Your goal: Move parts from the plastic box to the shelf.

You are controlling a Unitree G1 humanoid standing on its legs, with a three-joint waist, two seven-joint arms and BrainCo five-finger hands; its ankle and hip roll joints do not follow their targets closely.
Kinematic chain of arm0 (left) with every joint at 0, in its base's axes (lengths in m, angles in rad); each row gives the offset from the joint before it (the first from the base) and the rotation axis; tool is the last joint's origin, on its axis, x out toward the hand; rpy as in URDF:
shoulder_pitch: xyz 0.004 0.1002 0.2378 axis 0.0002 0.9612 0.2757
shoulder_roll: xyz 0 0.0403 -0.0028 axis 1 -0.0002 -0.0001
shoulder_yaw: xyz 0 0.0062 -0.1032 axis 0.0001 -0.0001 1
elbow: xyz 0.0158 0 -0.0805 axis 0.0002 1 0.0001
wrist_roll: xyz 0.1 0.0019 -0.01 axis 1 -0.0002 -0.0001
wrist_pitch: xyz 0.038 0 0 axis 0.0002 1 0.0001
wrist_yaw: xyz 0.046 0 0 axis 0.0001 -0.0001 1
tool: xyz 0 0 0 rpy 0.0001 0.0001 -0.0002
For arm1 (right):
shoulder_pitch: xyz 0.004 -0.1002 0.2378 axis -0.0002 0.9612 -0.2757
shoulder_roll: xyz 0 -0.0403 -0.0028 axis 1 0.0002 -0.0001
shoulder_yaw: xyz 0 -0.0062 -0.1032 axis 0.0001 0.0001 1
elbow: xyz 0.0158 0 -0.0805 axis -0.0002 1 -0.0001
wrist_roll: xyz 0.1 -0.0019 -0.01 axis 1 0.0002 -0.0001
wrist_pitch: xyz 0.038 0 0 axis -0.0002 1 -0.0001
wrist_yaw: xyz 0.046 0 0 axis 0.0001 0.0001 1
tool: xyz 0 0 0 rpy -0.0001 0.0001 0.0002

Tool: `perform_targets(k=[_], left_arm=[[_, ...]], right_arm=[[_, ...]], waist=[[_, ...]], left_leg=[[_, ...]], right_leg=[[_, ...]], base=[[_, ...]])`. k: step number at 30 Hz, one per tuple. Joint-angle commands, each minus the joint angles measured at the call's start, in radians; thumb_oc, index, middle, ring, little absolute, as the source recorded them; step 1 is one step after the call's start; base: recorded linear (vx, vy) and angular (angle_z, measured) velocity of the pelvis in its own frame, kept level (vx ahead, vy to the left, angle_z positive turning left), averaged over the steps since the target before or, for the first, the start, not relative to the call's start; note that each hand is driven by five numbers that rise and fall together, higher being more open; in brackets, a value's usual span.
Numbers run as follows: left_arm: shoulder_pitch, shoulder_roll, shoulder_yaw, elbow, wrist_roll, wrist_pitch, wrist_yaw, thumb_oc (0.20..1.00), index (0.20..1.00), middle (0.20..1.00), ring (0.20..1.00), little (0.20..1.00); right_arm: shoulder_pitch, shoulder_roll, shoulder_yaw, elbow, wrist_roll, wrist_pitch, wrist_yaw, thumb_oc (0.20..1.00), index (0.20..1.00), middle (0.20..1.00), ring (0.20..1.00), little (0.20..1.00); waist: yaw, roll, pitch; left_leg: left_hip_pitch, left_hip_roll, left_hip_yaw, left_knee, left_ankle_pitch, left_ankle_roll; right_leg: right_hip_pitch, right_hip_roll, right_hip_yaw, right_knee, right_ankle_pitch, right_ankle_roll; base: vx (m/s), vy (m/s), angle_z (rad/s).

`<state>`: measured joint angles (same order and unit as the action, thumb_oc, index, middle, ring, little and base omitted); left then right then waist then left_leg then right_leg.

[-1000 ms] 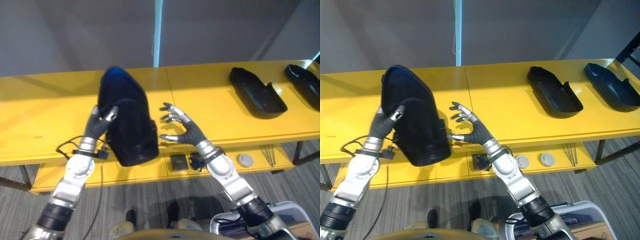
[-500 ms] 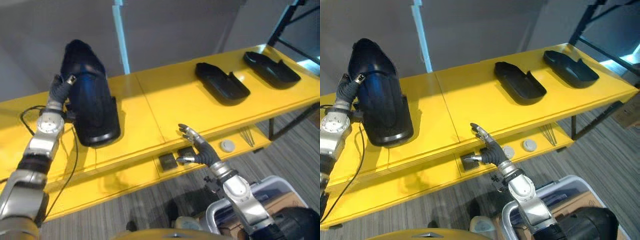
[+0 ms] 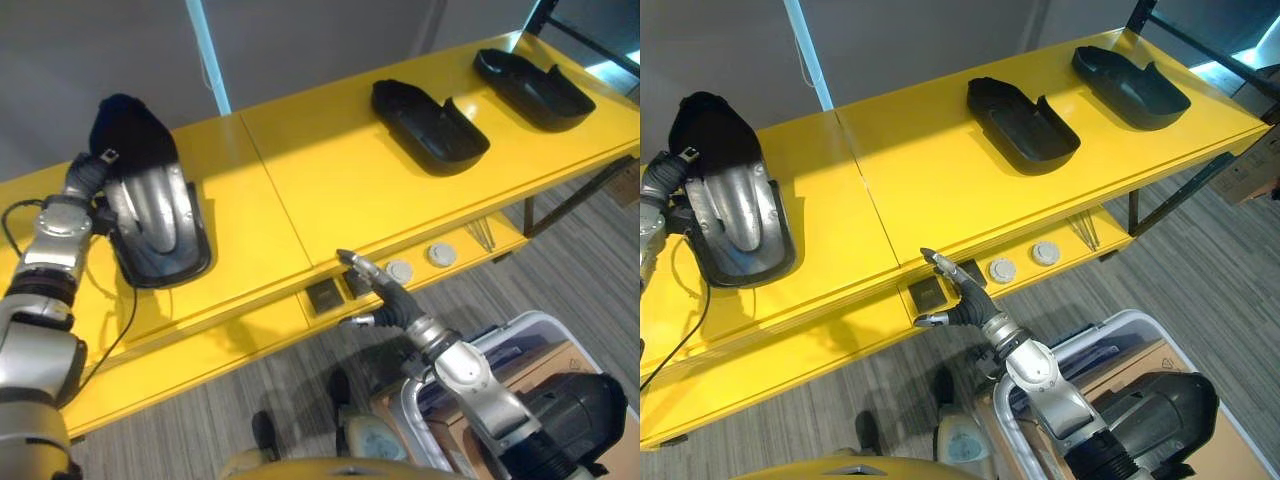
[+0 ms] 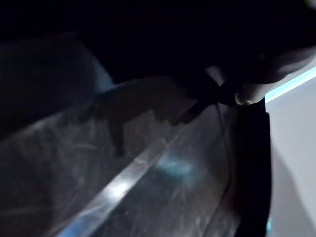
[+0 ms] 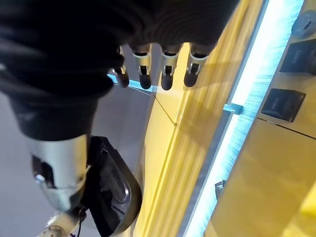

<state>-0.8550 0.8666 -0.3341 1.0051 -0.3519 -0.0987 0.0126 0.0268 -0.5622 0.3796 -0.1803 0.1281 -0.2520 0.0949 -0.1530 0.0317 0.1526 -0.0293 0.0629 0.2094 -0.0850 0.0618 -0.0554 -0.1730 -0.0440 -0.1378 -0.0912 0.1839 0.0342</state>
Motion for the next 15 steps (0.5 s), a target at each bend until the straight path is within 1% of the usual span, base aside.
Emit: perform_targets(k=[1,6,8,15], left_arm=[[-0.145,0.096,-0.029,0.035,0.092,-0.043,0.032,0.2,0.2,0.2,0.2,0.2],[-0.161,0.108,-0.036,0.062,0.12,-0.037,0.053,0.2,0.2,0.2,0.2,0.2],[-0.169,0.095,-0.036,0.074,0.137,-0.033,0.069,0.2,0.2,0.2,0.2,0.2],[-0.16,0.032,-0.009,0.111,0.116,-0.02,0.089,0.2,0.2,0.2,0.2,0.2]], right_arm=[[-0.043,-0.003,-0.028,-0.069,0.004,-0.057,0.02,1.0,1.0,1.0,1.0,1.0],[-0.041,-0.001,-0.018,-0.074,0.005,-0.061,0.023,1.0,1.0,1.0,1.0,1.0],[-0.048,-0.004,-0.014,-0.075,0.004,-0.061,0.023,1.0,1.0,1.0,1.0,1.0],[-0.07,0.0,-0.007,-0.067,-0.008,-0.056,0.008,1.0,1.0,1.0,1.0,1.0]], waist=[[0.027,-0.009,0.046],[0.031,-0.009,0.055],[0.033,-0.012,0.066],[0.031,-0.021,0.081]], left_leg=[[0.035,0.042,-0.063,-0.002,-0.075,-0.031],[0.026,0.041,-0.067,-0.002,-0.073,-0.031],[0.015,0.039,-0.072,-0.002,-0.07,-0.03],[-0.012,0.035,-0.075,-0.002,-0.064,-0.029]], right_leg=[[0.127,-0.067,-0.01,0.004,-0.177,0.115],[0.119,-0.068,-0.013,0.004,-0.175,0.117],[0.107,-0.068,-0.01,0.004,-0.171,0.118],[0.082,-0.066,-0.007,0.004,-0.165,0.118]], base=[[0.0,-0.01,0.06],[0.0,-0.006,0.04],[-0.03,0.002,0.05],[-0.01,0.0,0.01]])
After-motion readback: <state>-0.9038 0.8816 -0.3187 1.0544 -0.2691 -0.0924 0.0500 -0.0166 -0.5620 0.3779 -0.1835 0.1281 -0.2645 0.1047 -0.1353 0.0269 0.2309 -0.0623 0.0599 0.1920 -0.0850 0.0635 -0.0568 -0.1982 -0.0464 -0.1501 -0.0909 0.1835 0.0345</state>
